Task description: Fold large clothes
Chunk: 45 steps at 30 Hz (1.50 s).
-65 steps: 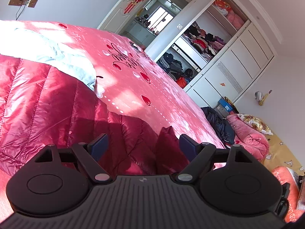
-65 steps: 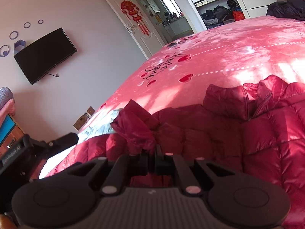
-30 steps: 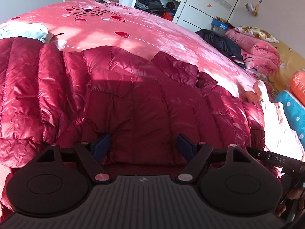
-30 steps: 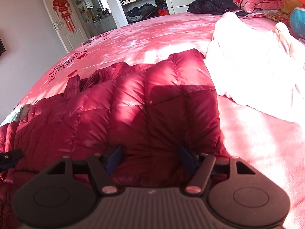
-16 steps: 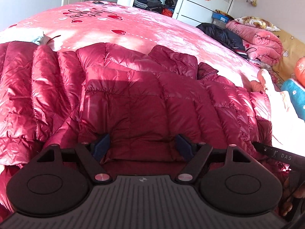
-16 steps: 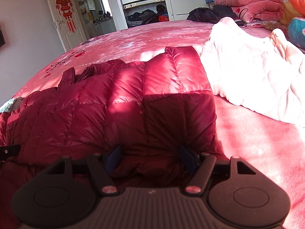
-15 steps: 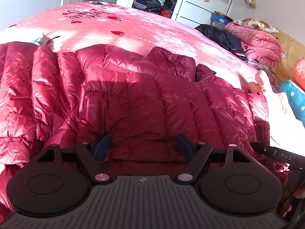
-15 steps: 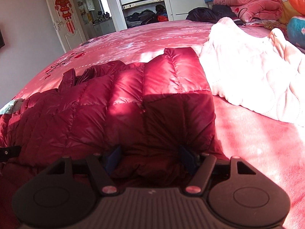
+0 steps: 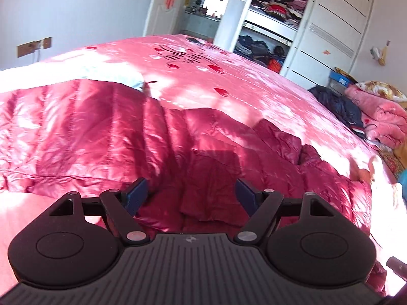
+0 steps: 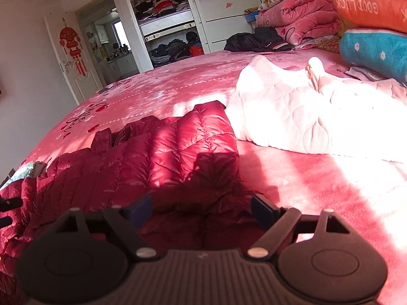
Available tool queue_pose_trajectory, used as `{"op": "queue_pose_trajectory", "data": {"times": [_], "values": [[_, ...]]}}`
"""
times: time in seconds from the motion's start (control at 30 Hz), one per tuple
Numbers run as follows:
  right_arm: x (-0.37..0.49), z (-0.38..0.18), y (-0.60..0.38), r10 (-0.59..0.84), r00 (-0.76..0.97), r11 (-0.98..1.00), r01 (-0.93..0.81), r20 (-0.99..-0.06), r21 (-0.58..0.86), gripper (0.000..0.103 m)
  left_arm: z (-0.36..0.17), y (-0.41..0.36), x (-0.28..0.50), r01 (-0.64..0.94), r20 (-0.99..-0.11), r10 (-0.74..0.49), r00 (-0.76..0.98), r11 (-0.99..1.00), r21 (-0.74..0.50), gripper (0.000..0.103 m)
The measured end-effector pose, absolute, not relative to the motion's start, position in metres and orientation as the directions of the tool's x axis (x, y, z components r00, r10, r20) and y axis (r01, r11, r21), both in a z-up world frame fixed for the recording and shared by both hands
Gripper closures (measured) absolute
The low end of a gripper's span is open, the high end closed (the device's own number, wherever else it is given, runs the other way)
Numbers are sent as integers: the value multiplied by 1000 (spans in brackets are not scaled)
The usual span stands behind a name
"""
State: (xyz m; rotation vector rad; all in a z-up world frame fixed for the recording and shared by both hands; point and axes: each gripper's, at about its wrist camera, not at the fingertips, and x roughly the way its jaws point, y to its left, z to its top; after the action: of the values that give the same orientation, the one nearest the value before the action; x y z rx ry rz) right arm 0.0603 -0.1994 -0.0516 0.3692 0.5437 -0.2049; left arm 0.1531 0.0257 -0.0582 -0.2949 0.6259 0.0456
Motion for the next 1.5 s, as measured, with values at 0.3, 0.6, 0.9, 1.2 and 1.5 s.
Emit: {"op": "queue_pose_trajectory", "data": {"times": [0.3, 0.6, 0.9, 1.2, 1.5], "values": [[10, -40, -163, -138, 857, 981, 187, -496, 49, 17, -31, 121, 95, -456, -579, 205, 789, 827, -328, 8], [-18, -41, -142, -117, 856, 991, 137, -504, 2, 14, -36, 252, 29, -689, -627, 319, 711, 492, -532, 4], [-22, -49, -138, -154, 840, 984, 180, -520, -1, 14, -60, 357, -10, -668, -570, 349, 744, 373, -644, 4], [-12, -55, -127, -157, 832, 984, 175, -532, -17, 14, -88, 396, 11, -513, -479, 217, 851, 539, -668, 3], [-4, -58, -115, -151, 835, 987, 160, -529, -30, 14, -117, 392, 39, -469, -509, 117, 853, 603, -646, 3]]}}
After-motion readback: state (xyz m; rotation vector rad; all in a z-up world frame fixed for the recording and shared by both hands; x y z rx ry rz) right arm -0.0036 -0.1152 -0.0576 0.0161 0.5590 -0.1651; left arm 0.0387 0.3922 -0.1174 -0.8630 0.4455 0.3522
